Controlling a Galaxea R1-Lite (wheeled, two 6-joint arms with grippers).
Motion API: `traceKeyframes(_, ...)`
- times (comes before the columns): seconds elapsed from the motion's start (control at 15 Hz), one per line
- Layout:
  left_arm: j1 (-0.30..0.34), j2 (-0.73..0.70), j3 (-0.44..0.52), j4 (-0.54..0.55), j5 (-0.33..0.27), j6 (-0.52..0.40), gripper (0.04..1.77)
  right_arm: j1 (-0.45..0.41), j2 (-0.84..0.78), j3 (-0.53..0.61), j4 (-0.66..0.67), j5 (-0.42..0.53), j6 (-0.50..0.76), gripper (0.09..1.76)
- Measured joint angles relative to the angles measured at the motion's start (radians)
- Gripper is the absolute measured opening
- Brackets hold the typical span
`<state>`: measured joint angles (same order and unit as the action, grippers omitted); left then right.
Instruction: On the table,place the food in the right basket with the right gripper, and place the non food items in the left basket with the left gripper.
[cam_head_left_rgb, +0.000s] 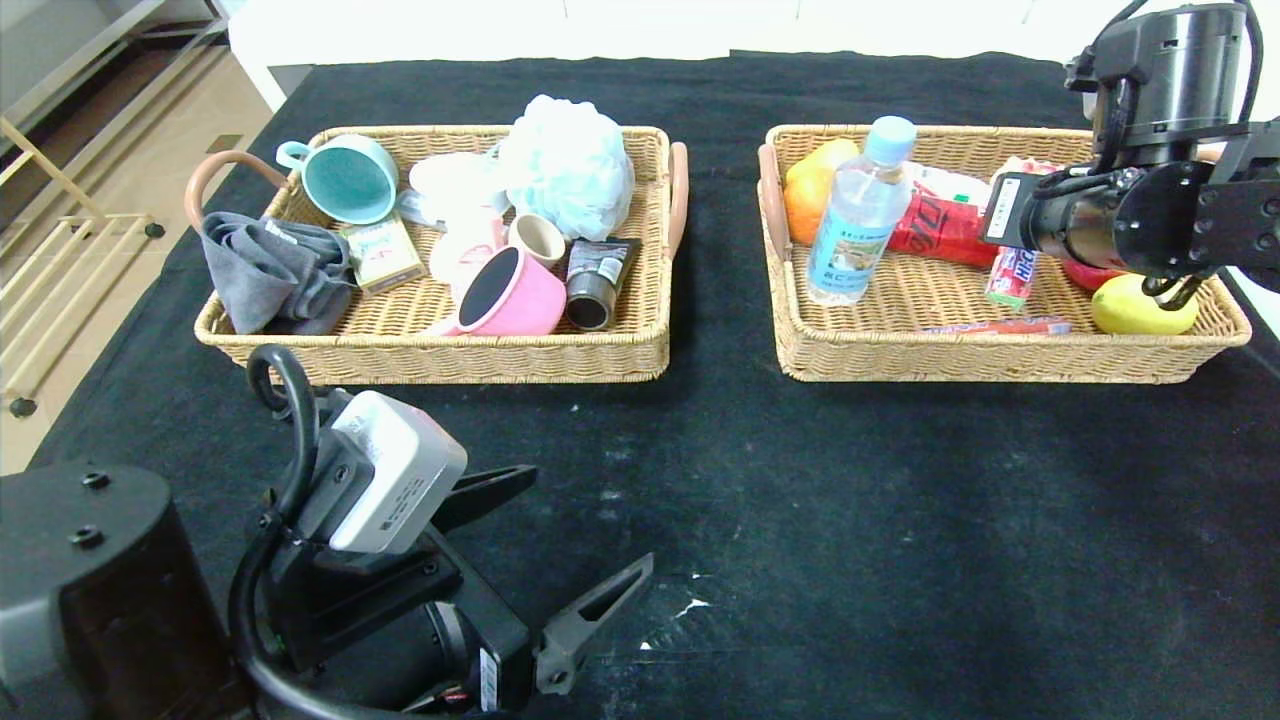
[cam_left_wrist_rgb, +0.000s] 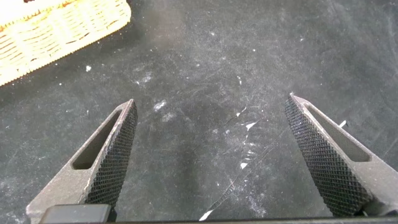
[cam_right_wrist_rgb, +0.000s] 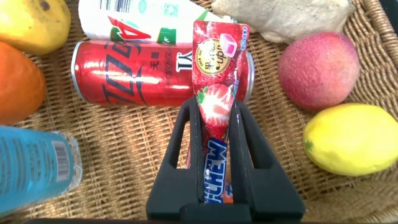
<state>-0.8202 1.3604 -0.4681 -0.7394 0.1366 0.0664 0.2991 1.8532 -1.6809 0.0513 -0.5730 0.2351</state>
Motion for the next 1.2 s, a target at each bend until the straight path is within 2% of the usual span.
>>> traceKeyframes(0.2, 0.0, -0.004, -0.001, -0.001, 0.0, 0.0, 1.72, -0.001, 0.016, -0.014, 0.002, -0.001, -0.001, 0.35)
traceKeyframes(0.27, 0.0, -0.005, -0.001, 0.0, 0.0, 0.001, 1.72, -0.002, 0.018, -0.015, 0.002, -0.002, -0.001, 0.41)
traceKeyframes(0.47, 0.0, -0.006, -0.002, 0.0, 0.0, 0.001, 1.72, -0.002, 0.016, -0.013, 0.003, -0.001, -0.002, 0.82)
traceKeyframes(0.67, 0.0, -0.006, -0.001, 0.0, 0.0, 0.001, 1.72, -0.001, 0.009, -0.009, 0.007, -0.004, -0.003, 1.1)
traceKeyframes(0.87, 0.001, -0.008, 0.0, 0.0, 0.0, 0.001, 1.72, 0.005, -0.005, 0.004, 0.011, -0.004, -0.005, 1.3)
traceKeyframes(1.2, 0.01, -0.01, 0.002, 0.0, -0.001, 0.003, 1.72, 0.006, -0.052, 0.039, 0.018, -0.001, -0.024, 1.49)
